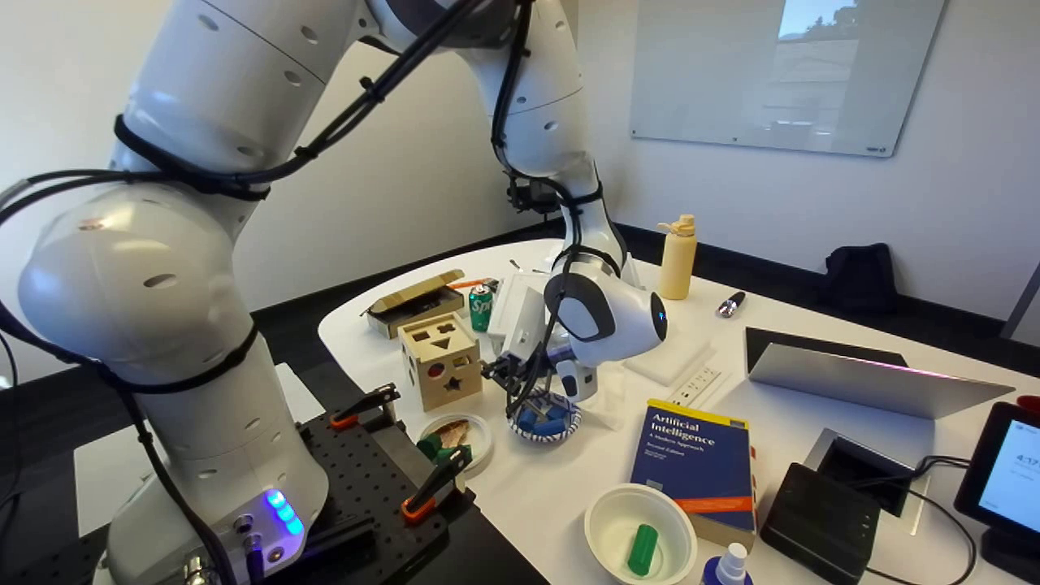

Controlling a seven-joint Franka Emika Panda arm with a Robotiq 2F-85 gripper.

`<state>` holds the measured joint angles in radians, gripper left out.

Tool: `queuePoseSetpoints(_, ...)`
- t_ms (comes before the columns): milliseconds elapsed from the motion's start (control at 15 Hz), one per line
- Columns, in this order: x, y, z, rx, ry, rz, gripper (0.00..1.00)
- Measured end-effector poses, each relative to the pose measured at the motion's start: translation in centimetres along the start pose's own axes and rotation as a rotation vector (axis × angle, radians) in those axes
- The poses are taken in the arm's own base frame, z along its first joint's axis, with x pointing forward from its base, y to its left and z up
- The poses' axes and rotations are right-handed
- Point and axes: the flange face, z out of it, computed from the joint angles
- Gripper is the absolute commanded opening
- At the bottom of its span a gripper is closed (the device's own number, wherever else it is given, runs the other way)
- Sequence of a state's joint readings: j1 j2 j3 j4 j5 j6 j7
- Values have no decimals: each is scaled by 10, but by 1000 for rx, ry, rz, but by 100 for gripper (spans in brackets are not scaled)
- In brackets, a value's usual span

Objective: Stir the contents in the bowl

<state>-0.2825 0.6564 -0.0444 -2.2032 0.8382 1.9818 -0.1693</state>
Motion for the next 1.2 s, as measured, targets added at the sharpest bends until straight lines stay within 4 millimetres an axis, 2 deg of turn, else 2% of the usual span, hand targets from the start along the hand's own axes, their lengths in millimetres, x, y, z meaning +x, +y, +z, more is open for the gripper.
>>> queuePoseSetpoints(667,1,-11,-1,0,-11,-22,2)
queuePoseSetpoints(933,-3,-8,3,10,-67,3,2)
queuePoseSetpoints(1200,-4,1,-2,15,-84,85,2)
